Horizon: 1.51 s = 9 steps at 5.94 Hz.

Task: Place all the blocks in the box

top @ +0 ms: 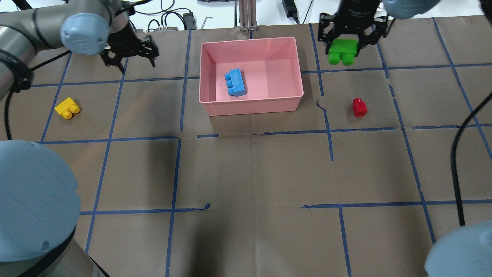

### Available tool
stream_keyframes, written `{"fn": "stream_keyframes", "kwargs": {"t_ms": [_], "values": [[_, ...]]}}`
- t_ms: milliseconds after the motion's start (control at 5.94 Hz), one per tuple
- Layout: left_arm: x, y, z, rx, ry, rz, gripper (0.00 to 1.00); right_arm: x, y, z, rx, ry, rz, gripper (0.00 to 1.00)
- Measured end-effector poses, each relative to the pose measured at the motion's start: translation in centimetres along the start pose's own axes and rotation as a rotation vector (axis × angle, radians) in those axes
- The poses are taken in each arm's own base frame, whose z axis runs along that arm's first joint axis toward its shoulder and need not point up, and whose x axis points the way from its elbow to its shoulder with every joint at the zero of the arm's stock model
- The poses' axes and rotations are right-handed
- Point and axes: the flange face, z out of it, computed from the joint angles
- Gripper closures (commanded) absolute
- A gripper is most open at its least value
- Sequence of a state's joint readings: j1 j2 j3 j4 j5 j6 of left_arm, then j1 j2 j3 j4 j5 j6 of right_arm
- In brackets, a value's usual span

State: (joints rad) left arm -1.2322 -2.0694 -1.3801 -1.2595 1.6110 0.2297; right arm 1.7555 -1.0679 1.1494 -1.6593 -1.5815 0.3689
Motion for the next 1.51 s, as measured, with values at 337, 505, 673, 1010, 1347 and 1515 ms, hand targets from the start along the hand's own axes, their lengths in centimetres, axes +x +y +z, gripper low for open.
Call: {"fn": "stream_keyframes", "kwargs": {"t_ms": [337,505,673,1010,1347,1515], "values": [[-9.0,0.0,3.8,-0.014,0.000,0.211,0.06,-3.5,-2.2,7.4,-0.054,-0.015,-0.050,0.53],[-12.5,-0.5,6.1,0.016,-0.020,0.366,0.06,-4.3,-3.2,10.6,-0.066,-0.035,-0.064,0.13],[-14.9,-1.1,8.5,0.041,-0.046,0.525,0.06,-4.7,-3.6,12.5,-0.073,-0.046,-0.070,0.01],[-16.6,-0.8,12.1,0.041,-0.049,0.714,0.06,-4.9,-3.8,12.4,-0.064,-0.055,-0.072,0.00],[-16.2,0.1,14.4,0.029,-0.027,0.762,0.06,-4.5,-3.2,9.1,-0.035,-0.063,-0.073,0.00],[-16.1,0.2,14.9,0.024,-0.021,0.767,0.49,-4.4,-2.9,8.3,-0.030,-0.065,-0.072,0.00]]}}
